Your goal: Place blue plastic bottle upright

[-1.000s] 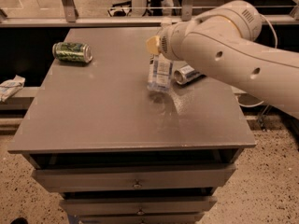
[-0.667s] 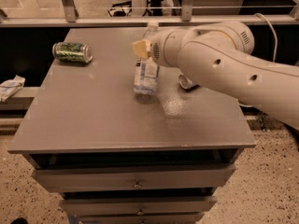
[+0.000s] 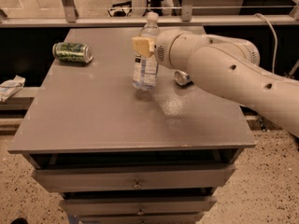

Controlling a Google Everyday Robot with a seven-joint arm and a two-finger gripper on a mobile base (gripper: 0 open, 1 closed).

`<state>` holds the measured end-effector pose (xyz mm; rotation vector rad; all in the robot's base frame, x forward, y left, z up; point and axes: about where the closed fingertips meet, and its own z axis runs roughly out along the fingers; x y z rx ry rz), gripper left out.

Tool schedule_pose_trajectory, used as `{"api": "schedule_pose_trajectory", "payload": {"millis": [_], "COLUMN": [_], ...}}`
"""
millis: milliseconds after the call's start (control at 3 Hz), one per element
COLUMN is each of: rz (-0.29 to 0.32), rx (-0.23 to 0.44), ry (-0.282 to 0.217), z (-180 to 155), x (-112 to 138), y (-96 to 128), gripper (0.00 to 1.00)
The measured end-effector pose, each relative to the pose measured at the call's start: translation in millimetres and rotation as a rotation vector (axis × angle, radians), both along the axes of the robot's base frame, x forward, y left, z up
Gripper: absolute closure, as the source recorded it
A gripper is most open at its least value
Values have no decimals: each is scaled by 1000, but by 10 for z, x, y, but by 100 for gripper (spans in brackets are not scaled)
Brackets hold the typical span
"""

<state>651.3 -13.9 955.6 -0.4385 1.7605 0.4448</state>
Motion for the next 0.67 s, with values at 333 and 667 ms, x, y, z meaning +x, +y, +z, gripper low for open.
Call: {"api": "schedule_pose_trajectory", "payload": {"millis": [333, 667], "rz": [14, 14], "rx": [7, 36], "ry": [-2, -54], "z": [16, 43], "x": [-4, 187], "y": [52, -253], "gripper": [100, 100]}}
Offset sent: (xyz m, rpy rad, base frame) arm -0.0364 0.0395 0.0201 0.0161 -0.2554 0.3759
